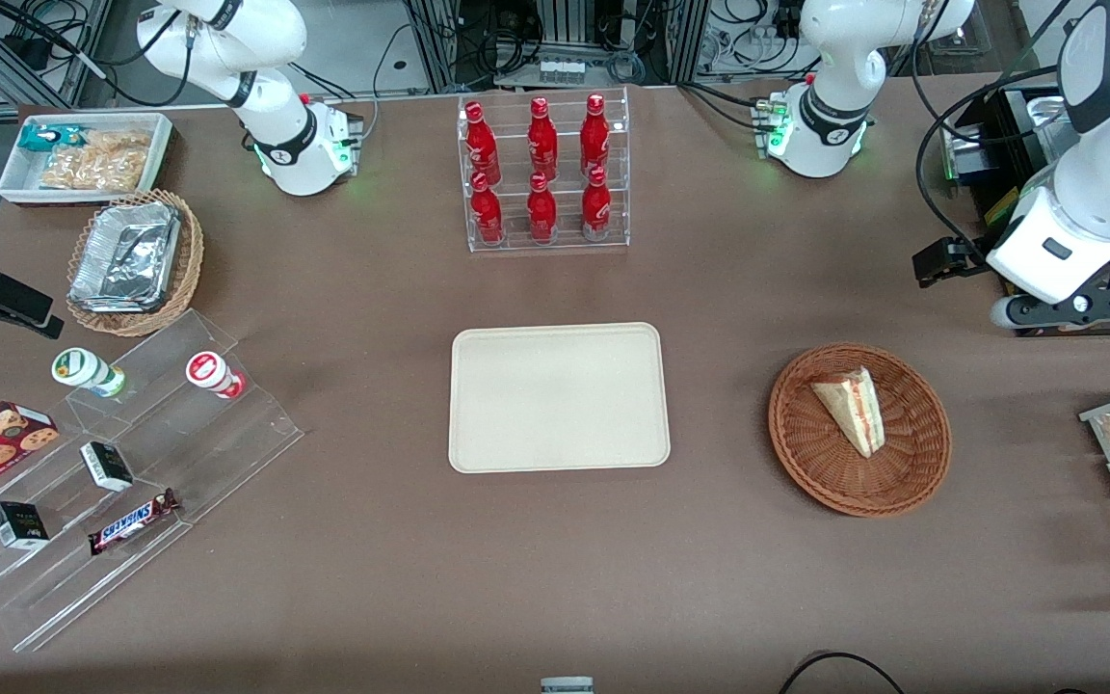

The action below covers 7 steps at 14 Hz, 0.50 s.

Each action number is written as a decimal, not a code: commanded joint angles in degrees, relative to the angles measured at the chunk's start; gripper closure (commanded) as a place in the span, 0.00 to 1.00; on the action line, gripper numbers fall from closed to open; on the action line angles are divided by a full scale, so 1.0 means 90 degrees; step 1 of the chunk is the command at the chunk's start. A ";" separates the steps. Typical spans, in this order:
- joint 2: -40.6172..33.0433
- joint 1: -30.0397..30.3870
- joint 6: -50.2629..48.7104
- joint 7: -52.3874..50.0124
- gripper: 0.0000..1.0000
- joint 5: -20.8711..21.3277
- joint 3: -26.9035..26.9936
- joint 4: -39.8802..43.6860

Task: Place sandwich from basket to tray
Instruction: 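Move the left gripper over the sandwich in the wicker basket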

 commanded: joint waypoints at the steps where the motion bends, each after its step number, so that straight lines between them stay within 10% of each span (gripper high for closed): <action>1: -0.0035 0.0024 0.0053 0.0090 0.00 -0.0068 -0.0016 0.0020; 7: 0.0053 0.0014 0.0820 -0.0046 0.00 0.0039 -0.0006 -0.0661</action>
